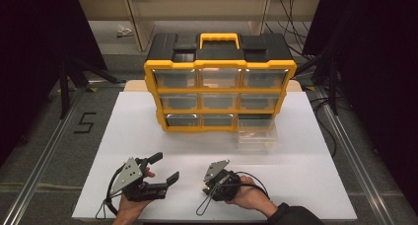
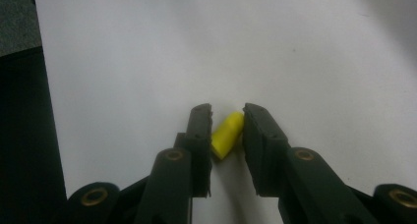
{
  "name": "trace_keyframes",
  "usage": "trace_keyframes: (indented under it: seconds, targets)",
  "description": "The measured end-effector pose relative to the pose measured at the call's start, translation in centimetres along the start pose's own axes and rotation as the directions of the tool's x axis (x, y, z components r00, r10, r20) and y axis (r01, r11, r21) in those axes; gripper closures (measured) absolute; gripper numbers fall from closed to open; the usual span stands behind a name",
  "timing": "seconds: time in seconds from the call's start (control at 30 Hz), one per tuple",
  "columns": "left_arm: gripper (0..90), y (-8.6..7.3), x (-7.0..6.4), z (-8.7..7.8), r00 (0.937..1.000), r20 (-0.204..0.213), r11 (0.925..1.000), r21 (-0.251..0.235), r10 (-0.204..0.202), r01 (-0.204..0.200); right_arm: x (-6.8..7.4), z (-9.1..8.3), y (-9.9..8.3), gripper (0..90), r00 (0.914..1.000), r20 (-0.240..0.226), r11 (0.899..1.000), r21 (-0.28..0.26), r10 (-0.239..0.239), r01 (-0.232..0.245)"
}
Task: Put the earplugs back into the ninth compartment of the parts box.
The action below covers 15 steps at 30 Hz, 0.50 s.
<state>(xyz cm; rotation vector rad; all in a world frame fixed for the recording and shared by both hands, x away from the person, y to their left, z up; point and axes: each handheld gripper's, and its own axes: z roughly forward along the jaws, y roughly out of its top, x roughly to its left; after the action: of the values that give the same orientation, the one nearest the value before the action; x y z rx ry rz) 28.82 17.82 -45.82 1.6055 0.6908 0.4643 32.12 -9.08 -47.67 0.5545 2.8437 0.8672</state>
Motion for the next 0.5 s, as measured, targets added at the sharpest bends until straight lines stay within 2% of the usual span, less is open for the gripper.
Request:
trace_keyframes:
  seconds: [0.27,0.5]
  targets:
    - [15.9,0.0,0.0,0.0,1.0000,-0.001,1.0000,0.000,0.000,0.000,-0.3,-0.9,0.2,74.9,1.0000,0.005,1.000,-0.025,0.004,-0.004]
    - [15.9,0.0,0.0,0.0,1.0000,-0.001,1.0000,-0.001,-0.002,0.002,-1.0,-2.3,0.4,75.1,0.9996,0.023,0.997,-0.073,0.019,-0.018]
